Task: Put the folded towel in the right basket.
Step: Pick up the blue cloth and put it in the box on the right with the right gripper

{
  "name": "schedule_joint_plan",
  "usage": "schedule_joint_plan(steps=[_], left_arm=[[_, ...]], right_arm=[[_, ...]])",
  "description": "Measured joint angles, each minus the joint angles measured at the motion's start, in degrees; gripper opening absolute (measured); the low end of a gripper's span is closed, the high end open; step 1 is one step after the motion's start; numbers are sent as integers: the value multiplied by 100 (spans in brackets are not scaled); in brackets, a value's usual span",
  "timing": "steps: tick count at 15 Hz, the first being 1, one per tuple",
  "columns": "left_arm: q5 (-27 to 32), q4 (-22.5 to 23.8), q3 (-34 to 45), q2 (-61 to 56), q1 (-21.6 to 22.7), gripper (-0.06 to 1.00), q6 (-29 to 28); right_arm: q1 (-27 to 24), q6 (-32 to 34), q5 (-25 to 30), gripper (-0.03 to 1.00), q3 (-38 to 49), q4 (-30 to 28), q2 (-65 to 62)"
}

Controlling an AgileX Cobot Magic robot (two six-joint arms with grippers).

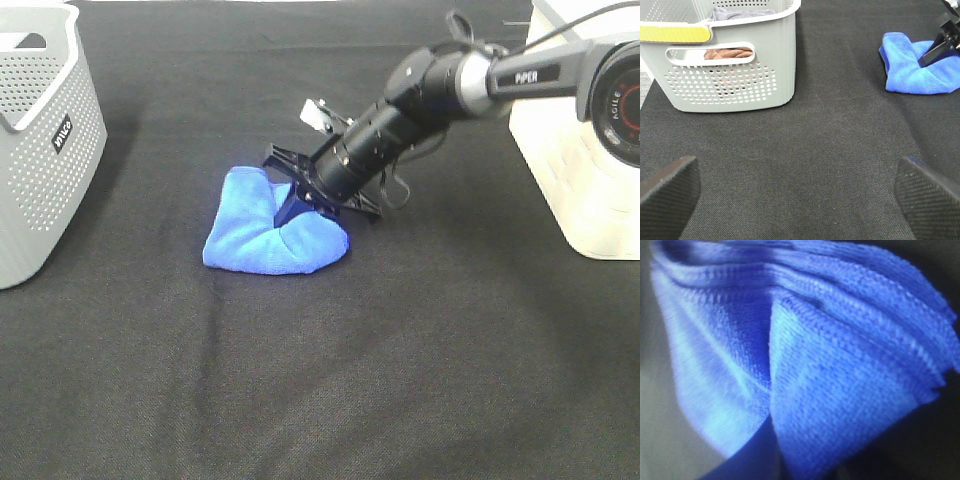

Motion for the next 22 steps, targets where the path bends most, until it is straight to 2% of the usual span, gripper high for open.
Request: schedule_joint_plan(steps=[1,3,6,7,8,9,10,13,14,15,17,18,19,20,21,22], left_arm=[[0,0,0,0,0,98,0],[0,0,0,0,0,98,0],[0,0,0,0,0,98,0],[0,0,0,0,0,98,0],[0,0,0,0,0,98,0],[0,0,0,0,0,98,0],[0,0,0,0,0,98,0],[0,0,0,0,0,98,0],[0,0,0,0,0,98,0],[0,0,0,0,0,98,0],[0,0,0,0,0,98,0],[0,0,0,0,0,98,0],[0,0,0,0,0,98,0],[0,0,0,0,0,98,0],[0,0,0,0,0,98,0],[0,0,0,0,0,98,0]], right_arm=[[0,29,533,17,-401,-315,-189],[-86,229,1163,17,-1054,-579,-670],[-602,573,2005,17,-2120,-1071,-1404],[-837,676,2120,17,-2401,-1197,-1610],[-1335,796,2172,17,-2762,-1346,-1937],[-1335,796,2172,17,-2762,-1346,-1937],[-1690,825,2172,17,-2876,-1404,-2172],[-3002,825,2177,17,-2934,-1576,-2819],[-3575,831,2177,17,-2939,-1822,-2888],[-3862,854,2177,17,-2899,-1988,-2848],[-4234,951,2206,17,-2807,-2332,-2584],[-4234,951,2206,17,-2807,-2332,-2584],[-4314,997,2217,17,-2796,-2601,-2269],[-4314,1083,2217,21,-2779,-2750,-2108],[-4314,1146,2223,41,-2767,-2825,-1982],[-4314,1146,2223,69,-2767,-2842,-1925]])
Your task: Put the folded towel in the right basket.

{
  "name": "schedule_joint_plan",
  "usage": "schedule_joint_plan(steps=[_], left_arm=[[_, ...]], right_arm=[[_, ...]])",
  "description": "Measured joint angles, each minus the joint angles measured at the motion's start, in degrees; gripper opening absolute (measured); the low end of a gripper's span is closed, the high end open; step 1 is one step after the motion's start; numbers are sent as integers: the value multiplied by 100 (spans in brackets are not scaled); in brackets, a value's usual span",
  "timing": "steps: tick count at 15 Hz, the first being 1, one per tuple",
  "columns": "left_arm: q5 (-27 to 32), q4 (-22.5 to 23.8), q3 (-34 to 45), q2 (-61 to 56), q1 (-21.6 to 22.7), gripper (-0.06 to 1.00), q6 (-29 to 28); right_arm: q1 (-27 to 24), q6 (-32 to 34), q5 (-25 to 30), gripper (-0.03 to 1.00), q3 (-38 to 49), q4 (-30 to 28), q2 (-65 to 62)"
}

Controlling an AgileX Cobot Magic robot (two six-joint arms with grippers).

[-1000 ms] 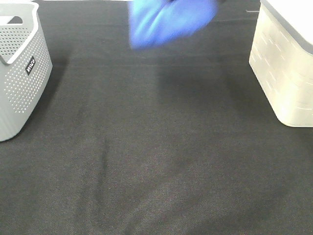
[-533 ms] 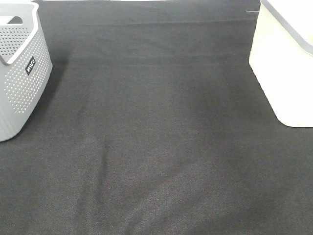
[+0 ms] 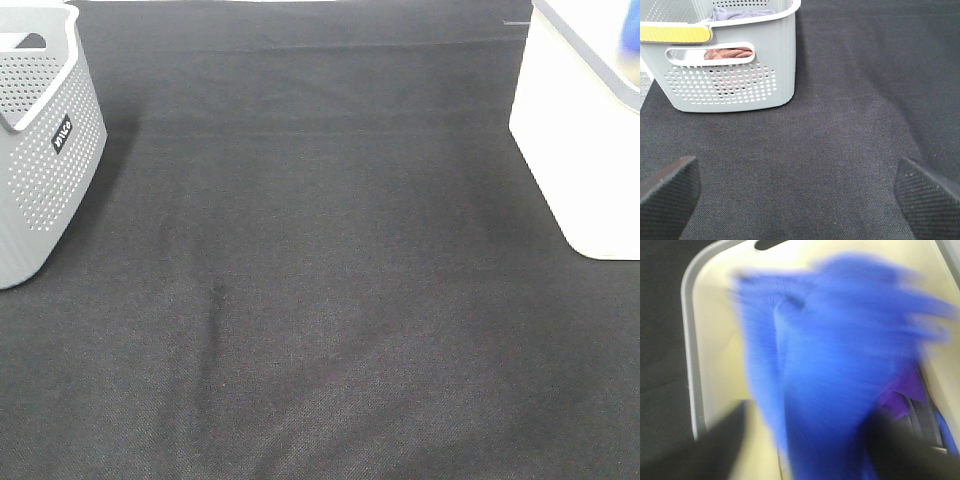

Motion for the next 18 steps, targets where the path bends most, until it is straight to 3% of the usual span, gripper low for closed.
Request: schedule_joint_plan(steps=[1,3,6,9,11,13,14,15,18], left_arm=[[0,0,0,0,0,98,0],[0,0,0,0,0,98,0],[0,0,0,0,0,98,0],[0,0,0,0,0,98,0],[0,0,0,0,0,98,0],[0,0,0,0,0,98,0],[0,0,0,0,0,98,0],[0,0,0,0,0,98,0],[0,0,0,0,0,98,0]], right_arm=[[0,0,0,84,0,0,17],[57,0,-11,95,0,-6,11],[647,235,-11,96,11,-52,-189],[1696,218,-29,97,613,-596,-842],[2040,229,-34,97,1811,-1031,-1662],[2063,241,-34,97,3249,-1146,-2762],[2063,264,-40,97,3994,-1203,-3478],[2063,327,-40,97,5346,-1232,-4675],[2063,384,-201,97,7523,-1232,-6916]])
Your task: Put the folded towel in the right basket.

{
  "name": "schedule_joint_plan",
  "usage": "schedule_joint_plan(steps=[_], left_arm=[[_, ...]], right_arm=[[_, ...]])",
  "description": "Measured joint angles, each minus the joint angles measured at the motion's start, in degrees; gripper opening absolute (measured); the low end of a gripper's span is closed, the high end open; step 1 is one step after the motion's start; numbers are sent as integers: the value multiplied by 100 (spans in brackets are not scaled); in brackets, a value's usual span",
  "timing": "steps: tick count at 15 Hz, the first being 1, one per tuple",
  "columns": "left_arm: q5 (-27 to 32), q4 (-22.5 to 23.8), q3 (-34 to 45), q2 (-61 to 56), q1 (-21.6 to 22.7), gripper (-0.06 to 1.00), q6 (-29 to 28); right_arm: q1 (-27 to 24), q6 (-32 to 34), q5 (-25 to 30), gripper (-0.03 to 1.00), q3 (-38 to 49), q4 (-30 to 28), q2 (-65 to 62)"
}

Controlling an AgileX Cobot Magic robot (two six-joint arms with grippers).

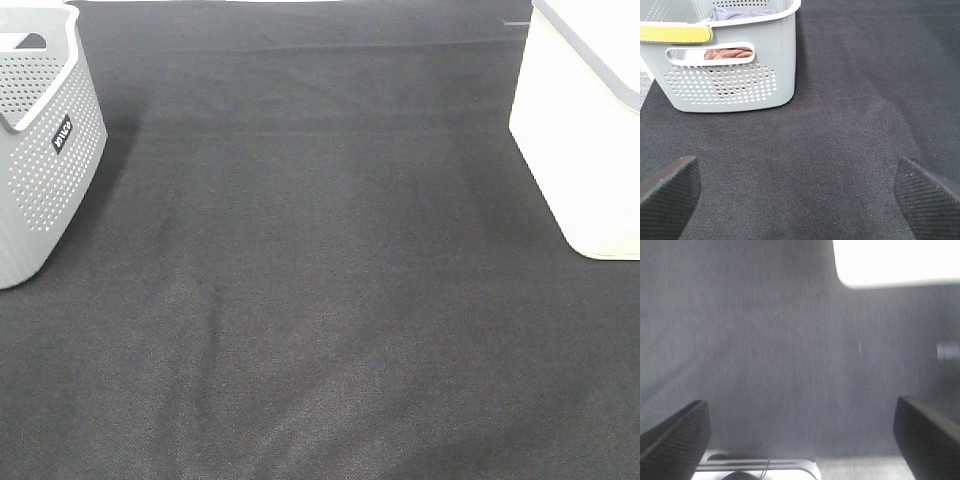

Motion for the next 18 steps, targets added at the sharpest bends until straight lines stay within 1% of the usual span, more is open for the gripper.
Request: schedule_joint_plan(steps=[2,3,4,5,9,11,13,18], left_arm=[[0,0,0,0,0,98,0],[0,0,0,0,0,98,0],[0,0,0,0,0,98,0],[0,0,0,0,0,98,0],[0,0,0,0,0,98,0],[0,0,0,0,0,98,0],[0,0,0,0,0,98,0],[0,0,0,0,0,98,0]], right_arm=[[0,0,-11,97,1054,0,-1599],[0,0,-11,97,1398,-46,-2361],[0,0,-11,97,1398,-46,-2361],[0,0,-17,96,1816,-195,-3249],[0,0,-126,96,2618,-470,-5002],[0,0,-92,96,3054,-619,-5300],[0,0,-281,96,3180,-625,-5300],[0,0,-413,96,3249,-625,-5300]])
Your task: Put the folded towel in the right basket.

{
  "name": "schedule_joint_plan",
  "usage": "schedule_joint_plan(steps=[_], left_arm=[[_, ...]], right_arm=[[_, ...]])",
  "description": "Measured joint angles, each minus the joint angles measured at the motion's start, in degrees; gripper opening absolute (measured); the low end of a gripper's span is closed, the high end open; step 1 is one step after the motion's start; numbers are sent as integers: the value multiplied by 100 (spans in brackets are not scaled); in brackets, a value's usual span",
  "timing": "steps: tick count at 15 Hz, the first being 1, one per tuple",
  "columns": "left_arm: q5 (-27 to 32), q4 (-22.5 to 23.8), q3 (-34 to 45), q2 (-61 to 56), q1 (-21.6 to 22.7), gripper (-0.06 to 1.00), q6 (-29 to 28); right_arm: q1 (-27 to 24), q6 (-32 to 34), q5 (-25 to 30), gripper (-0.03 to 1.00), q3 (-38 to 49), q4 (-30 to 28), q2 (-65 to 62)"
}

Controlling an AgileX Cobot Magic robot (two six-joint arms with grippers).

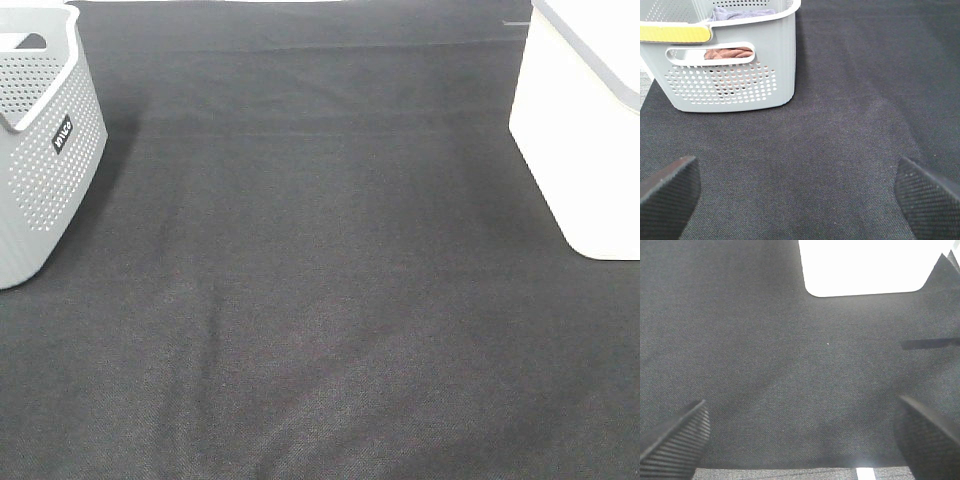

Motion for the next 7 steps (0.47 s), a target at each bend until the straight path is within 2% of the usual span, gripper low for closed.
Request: schedule_joint_plan(steps=[7], left_arm=[[0,0,0,0,0,98,0]], right_arm=[[0,0,-6,96,0,0,0]])
